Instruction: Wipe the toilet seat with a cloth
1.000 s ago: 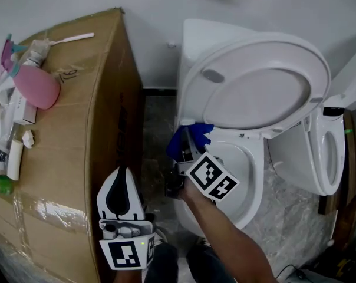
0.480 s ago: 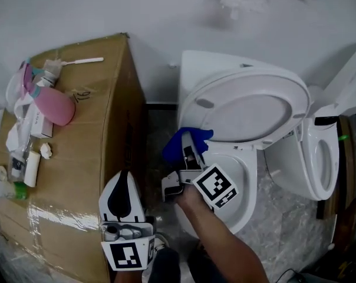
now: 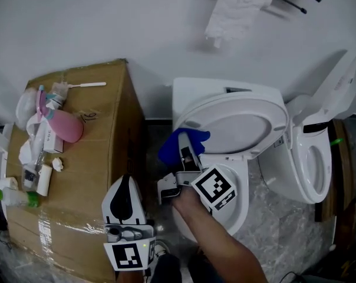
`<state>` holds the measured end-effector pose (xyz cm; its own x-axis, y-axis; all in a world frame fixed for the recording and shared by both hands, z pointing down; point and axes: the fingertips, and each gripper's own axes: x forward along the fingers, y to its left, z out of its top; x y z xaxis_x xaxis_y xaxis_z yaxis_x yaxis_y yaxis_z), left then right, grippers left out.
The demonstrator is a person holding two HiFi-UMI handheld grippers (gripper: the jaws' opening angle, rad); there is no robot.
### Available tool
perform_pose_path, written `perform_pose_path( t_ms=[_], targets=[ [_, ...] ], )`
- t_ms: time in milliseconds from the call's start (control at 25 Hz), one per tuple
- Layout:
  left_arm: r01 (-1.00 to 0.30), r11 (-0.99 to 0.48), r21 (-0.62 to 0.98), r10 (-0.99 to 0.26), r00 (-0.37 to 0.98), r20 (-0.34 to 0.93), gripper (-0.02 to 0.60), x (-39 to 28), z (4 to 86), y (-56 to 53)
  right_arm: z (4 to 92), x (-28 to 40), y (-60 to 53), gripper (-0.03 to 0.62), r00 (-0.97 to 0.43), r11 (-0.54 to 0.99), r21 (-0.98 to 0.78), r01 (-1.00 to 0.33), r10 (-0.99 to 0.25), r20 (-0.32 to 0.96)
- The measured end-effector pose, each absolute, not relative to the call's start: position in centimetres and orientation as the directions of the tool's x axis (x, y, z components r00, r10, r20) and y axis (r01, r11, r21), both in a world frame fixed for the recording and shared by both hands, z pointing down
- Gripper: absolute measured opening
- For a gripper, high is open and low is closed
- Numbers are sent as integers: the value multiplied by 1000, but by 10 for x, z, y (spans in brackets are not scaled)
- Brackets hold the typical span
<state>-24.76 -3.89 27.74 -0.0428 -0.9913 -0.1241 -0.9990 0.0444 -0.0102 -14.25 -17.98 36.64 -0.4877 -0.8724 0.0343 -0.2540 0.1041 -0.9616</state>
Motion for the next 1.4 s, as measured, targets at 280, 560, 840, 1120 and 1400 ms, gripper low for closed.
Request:
perform_pose_path(
  t_ms=[280, 560, 840, 1120, 1400],
  targets=[
    [-999, 35, -3, -990, -35, -136, 15, -245, 253, -39, 338, -139, -180, 61, -487, 86, -964, -252, -872, 49],
    [-1000, 28, 10, -989, -29, -147, 15, -242, 240, -45, 305, -134, -182, 61, -498, 140, -955, -262, -867, 9],
    [-1000, 15, 15, -988, -17, -150, 15, -231, 233, -50, 268, -123, -193, 61, -529, 296, -842, -451, -849, -16],
    [-1000, -3, 13, -990, 1, -143, 15, -212, 234, -55, 255, -116, -192, 61, -553, 510, -329, -794, -832, 45],
    [-1000, -25, -1, -991, 25, -133, 15, -185, 236, -66, 249, -93, -195, 61, -562, 552, -134, -823, -826, 49]
  ],
)
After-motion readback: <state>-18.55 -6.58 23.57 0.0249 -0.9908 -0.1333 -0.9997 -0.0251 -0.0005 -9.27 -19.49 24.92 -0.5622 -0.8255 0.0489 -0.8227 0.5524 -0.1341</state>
